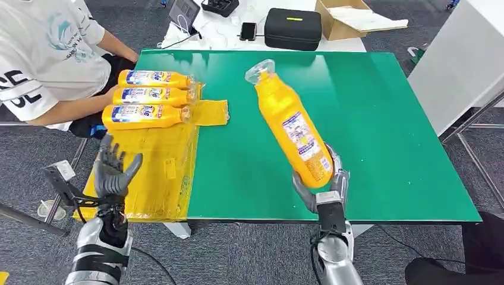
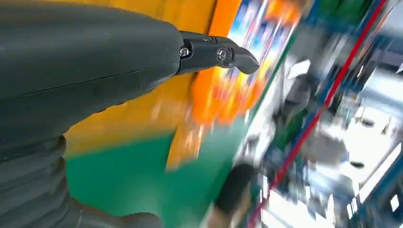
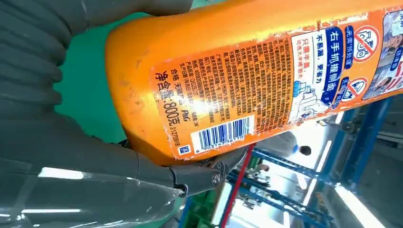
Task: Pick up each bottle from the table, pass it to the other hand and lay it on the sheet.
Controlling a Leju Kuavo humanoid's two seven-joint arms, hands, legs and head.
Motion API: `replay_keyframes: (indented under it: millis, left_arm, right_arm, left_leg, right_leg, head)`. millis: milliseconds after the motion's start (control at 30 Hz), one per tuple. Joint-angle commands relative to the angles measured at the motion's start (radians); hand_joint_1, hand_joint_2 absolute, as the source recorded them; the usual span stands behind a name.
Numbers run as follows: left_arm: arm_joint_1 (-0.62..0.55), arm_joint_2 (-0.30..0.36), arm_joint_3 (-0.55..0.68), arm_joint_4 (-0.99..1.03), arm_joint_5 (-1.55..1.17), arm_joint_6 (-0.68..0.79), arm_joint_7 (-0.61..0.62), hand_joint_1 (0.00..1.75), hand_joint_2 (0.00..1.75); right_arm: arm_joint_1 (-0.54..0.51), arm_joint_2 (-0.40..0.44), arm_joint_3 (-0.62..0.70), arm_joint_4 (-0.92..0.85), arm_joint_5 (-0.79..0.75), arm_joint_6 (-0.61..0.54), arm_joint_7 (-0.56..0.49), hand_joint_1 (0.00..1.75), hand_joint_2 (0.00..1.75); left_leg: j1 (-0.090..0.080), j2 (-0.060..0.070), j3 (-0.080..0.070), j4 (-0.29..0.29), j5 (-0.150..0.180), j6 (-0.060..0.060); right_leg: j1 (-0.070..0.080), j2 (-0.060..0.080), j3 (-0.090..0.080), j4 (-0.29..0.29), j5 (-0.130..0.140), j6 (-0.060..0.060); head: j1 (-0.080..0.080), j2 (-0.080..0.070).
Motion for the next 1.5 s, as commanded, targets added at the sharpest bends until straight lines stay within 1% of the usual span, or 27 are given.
replay_keyframes:
  millis: [33,67,133,267,333,367,400,467,500,533,567,667,700,767,833,867,967,1000,1067,1100,1200,1267,1333,1367,1400,1467,1500]
  left_arm:
    - [0.011,0.017,-0.148,0.088,0.237,-0.348,0.159,0.0,1.75]
    - [0.011,0.012,-0.153,0.09,0.236,-0.344,0.159,0.0,1.75]
    - [0.006,0.024,-0.235,0.105,0.292,-0.407,0.186,0.0,1.75]
    - [-0.002,0.024,-0.308,0.104,0.313,-0.424,0.184,0.0,1.75]
    - [-0.003,0.028,-0.336,0.096,0.324,-0.447,0.181,0.0,1.75]
    - [-0.003,0.028,-0.336,0.096,0.324,-0.447,0.181,0.0,1.75]
    - [-0.003,0.028,-0.336,0.096,0.324,-0.447,0.181,0.0,1.75]
    - [-0.003,0.028,-0.336,0.096,0.324,-0.447,0.181,0.0,1.75]
    - [-0.003,0.028,-0.336,0.096,0.324,-0.447,0.181,0.0,1.75]
    - [-0.003,0.028,-0.336,0.096,0.324,-0.447,0.181,0.0,1.75]
    - [-0.003,0.028,-0.336,0.096,0.324,-0.447,0.181,0.0,1.75]
    - [-0.003,0.028,-0.336,0.096,0.324,-0.447,0.181,0.0,1.75]
    - [-0.004,0.034,-0.357,0.096,0.333,-0.457,0.184,0.0,1.75]
    - [-0.004,0.037,-0.378,0.099,0.329,-0.451,0.185,0.0,1.75]
    - [-0.006,0.039,-0.391,0.109,0.334,-0.451,0.185,0.0,1.75]
    - [-0.009,0.042,-0.4,0.113,0.334,-0.453,0.183,0.0,1.75]
    - [-0.017,0.045,-0.421,0.125,0.347,-0.469,0.175,0.0,1.75]
    - [-0.018,0.045,-0.426,0.125,0.359,-0.48,0.18,0.0,1.75]
    - [-0.011,0.045,-0.433,0.109,0.368,-0.499,0.18,0.0,1.75]
    - [-0.007,0.047,-0.439,0.097,0.371,-0.491,0.185,0.0,1.75]
    - [-0.006,0.052,-0.454,0.095,0.368,-0.485,0.189,0.0,1.75]
    - [-0.006,0.051,-0.455,0.096,0.368,-0.485,0.189,0.0,1.75]
    - [-0.006,0.051,-0.455,0.096,0.368,-0.485,0.189,0.0,1.75]
    - [-0.006,0.051,-0.455,0.096,0.368,-0.485,0.189,0.0,1.75]
    - [-0.006,0.051,-0.455,0.096,0.368,-0.485,0.189,0.0,1.75]
    - [-0.006,0.051,-0.455,0.096,0.368,-0.485,0.189,0.0,1.75]
    - [-0.006,0.051,-0.455,0.096,0.368,-0.485,0.189,0.0,1.75]
  right_arm:
    - [-0.049,0.038,0.017,0.224,0.036,0.093,-0.057,1.75,1.75]
    - [-0.049,0.045,0.025,0.229,0.038,0.084,-0.057,1.75,1.75]
    - [-0.073,0.028,0.128,0.288,0.01,0.087,-0.057,1.75,1.75]
    - [-0.101,0.041,0.215,0.36,0.011,0.067,-0.057,1.75,1.75]
    - [-0.109,0.044,0.239,0.377,-0.016,0.094,-0.057,1.75,1.75]
    - [-0.109,0.044,0.239,0.377,-0.016,0.094,-0.057,1.75,1.75]
    - [-0.109,0.044,0.239,0.377,-0.016,0.094,-0.057,1.75,1.75]
    - [-0.109,0.044,0.239,0.377,-0.016,0.094,-0.057,1.75,1.75]
    - [-0.109,0.044,0.239,0.377,-0.016,0.094,-0.057,1.75,1.75]
    - [-0.109,0.044,0.239,0.377,-0.016,0.094,-0.057,1.75,1.75]
    - [-0.109,0.044,0.239,0.377,-0.016,0.094,-0.057,1.75,1.75]
    - [-0.109,0.044,0.239,0.377,-0.016,0.094,-0.057,1.75,1.75]
    - [-0.119,0.041,0.257,0.405,0.005,0.089,-0.057,1.75,1.75]
    - [-0.129,0.051,0.269,0.439,0.009,0.105,-0.057,1.75,1.75]
    - [-0.136,0.06,0.283,0.463,0.009,0.118,-0.057,1.75,1.75]
    - [-0.145,0.065,0.291,0.491,0.018,0.126,-0.057,1.75,1.75]
    - [-0.155,0.076,0.312,0.538,0.017,0.159,-0.057,1.75,1.75]
    - [-0.161,0.081,0.319,0.563,0.024,0.166,-0.057,1.75,1.75]
    - [-0.163,0.086,0.318,0.579,0.014,0.185,-0.057,1.75,1.75]
    - [-0.17,0.087,0.324,0.601,0.027,0.184,-0.057,1.75,1.75]
    - [-0.179,0.094,0.334,0.636,0.035,0.212,-0.057,1.75,1.75]
    - [-0.179,0.097,0.335,0.637,0.036,0.212,-0.057,1.75,1.75]
    - [-0.179,0.097,0.335,0.637,0.036,0.212,-0.057,1.75,1.75]
    - [-0.179,0.097,0.335,0.637,0.036,0.212,-0.057,1.75,1.75]
    - [-0.179,0.097,0.335,0.637,0.036,0.212,-0.057,1.75,1.75]
    - [-0.179,0.097,0.335,0.637,0.036,0.212,-0.057,1.75,1.75]
    - [-0.179,0.097,0.335,0.637,0.036,0.212,-0.057,1.75,1.75]
  left_leg:
    - [0.0,0.002,0.005,-0.001,-0.001,0.0]
    - [0.0,0.001,0.004,-0.001,-0.001,0.0]
    - [0.001,0.002,0.005,-0.001,-0.001,0.001]
    - [0.001,0.003,0.003,-0.001,-0.001,0.0]
    - [0.001,0.004,0.008,-0.001,-0.003,0.001]
    - [0.001,0.002,0.002,-0.001,-0.001,0.0]
    - [0.0,0.004,0.006,-0.001,-0.002,0.001]
    - [0.0,0.002,0.002,-0.001,-0.001,0.0]
    - [0.001,0.004,0.009,-0.001,-0.004,0.001]
    - [0.0,0.002,0.004,-0.001,-0.001,0.001]
    - [0.001,0.002,0.006,-0.001,-0.003,0.001]
    - [0.001,0.002,0.002,-0.001,-0.001,0.001]
    - [0.001,0.002,0.005,-0.001,-0.002,0.001]
    - [0.0,0.002,0.002,-0.001,-0.001,0.0]
    - [0.001,0.004,0.008,-0.001,-0.003,0.001]
    - [0.0,0.002,0.003,-0.001,-0.001,0.0]
    - [0.0,0.001,0.002,-0.001,-0.001,0.0]
    - [0.001,0.004,0.009,-0.001,-0.003,0.001]
    - [0.0,0.002,0.002,-0.001,-0.001,0.0]
    - [0.001,0.003,0.006,-0.001,-0.002,0.001]
    - [0.001,0.003,0.006,-0.001,-0.002,0.001]
    - [0.0,0.002,0.003,-0.001,-0.001,0.001]
    - [0.001,0.003,0.008,-0.001,-0.003,0.001]
    - [0.001,0.001,0.002,-0.001,-0.001,0.0]
    - [0.001,0.002,0.005,-0.001,-0.002,0.001]
    - [0.0,0.001,0.003,0.0,-0.001,0.001]
    - [0.001,0.003,0.009,0.0,-0.004,0.001]
  right_leg:
    - [0.001,0.001,0.005,-0.002,-0.001,-0.001]
    - [0.001,0.0,0.004,-0.002,0.0,-0.001]
    - [0.001,0.001,0.004,-0.002,-0.001,-0.001]
    - [0.001,0.002,0.003,-0.001,0.0,-0.001]
    - [0.002,0.002,0.008,-0.002,-0.002,-0.002]
    - [0.001,0.001,0.002,-0.001,0.0,-0.001]
    - [0.001,0.002,0.005,-0.001,-0.001,-0.002]
    - [0.0,0.001,0.002,-0.001,0.0,-0.001]
    - [0.002,0.002,0.009,-0.002,-0.002,-0.003]
    - [0.001,0.001,0.004,-0.001,-0.001,-0.001]
    - [0.002,0.001,0.007,-0.002,-0.002,-0.002]
    - [0.001,0.001,0.003,-0.001,0.0,-0.001]
    - [0.001,0.001,0.006,-0.001,-0.001,-0.002]
    - [0.0,0.001,0.002,-0.001,0.0,-0.001]
    - [0.002,0.002,0.008,-0.002,-0.002,-0.002]
    - [0.001,0.001,0.003,-0.001,-0.001,-0.001]
    - [0.0,0.001,0.002,-0.001,0.0,-0.001]
    - [0.002,0.002,0.009,-0.002,-0.002,-0.003]
    - [0.001,0.001,0.002,-0.001,0.0,-0.001]
    - [0.001,0.001,0.005,-0.001,-0.001,-0.002]
    - [0.001,0.001,0.006,-0.001,-0.001,-0.002]
    - [0.001,0.001,0.003,-0.001,0.0,-0.001]
    - [0.002,0.001,0.008,-0.001,-0.002,-0.002]
    - [0.001,0.0,0.002,-0.001,0.0,-0.001]
    - [0.001,0.0,0.005,-0.001,-0.002,-0.002]
    - [0.001,0.0,0.003,-0.001,-0.001,-0.001]
    - [0.002,0.001,0.01,-0.001,-0.003,-0.003]
  head:
    - [0.0,0.0]
    - [0.0,0.0]
    - [0.0,0.0]
    - [0.0,0.0]
    - [0.0,0.0]
    - [0.0,0.0]
    - [0.0,0.0]
    - [0.0,0.0]
    - [0.0,0.0]
    - [0.0,0.0]
    - [0.0,0.0]
    - [0.0,0.0]
    - [0.0,0.0]
    - [0.0,0.0]
    - [0.0,0.0]
    - [0.0,0.0]
    - [0.0,0.0]
    - [0.0,0.0]
    - [0.0,0.0]
    - [0.0,0.0]
    - [0.0,0.0]
    - [0.0,0.0]
    - [0.0,0.0]
    - [0.0,0.0]
    - [0.0,0.0]
    - [0.0,0.0]
    - [0.0,0.0]
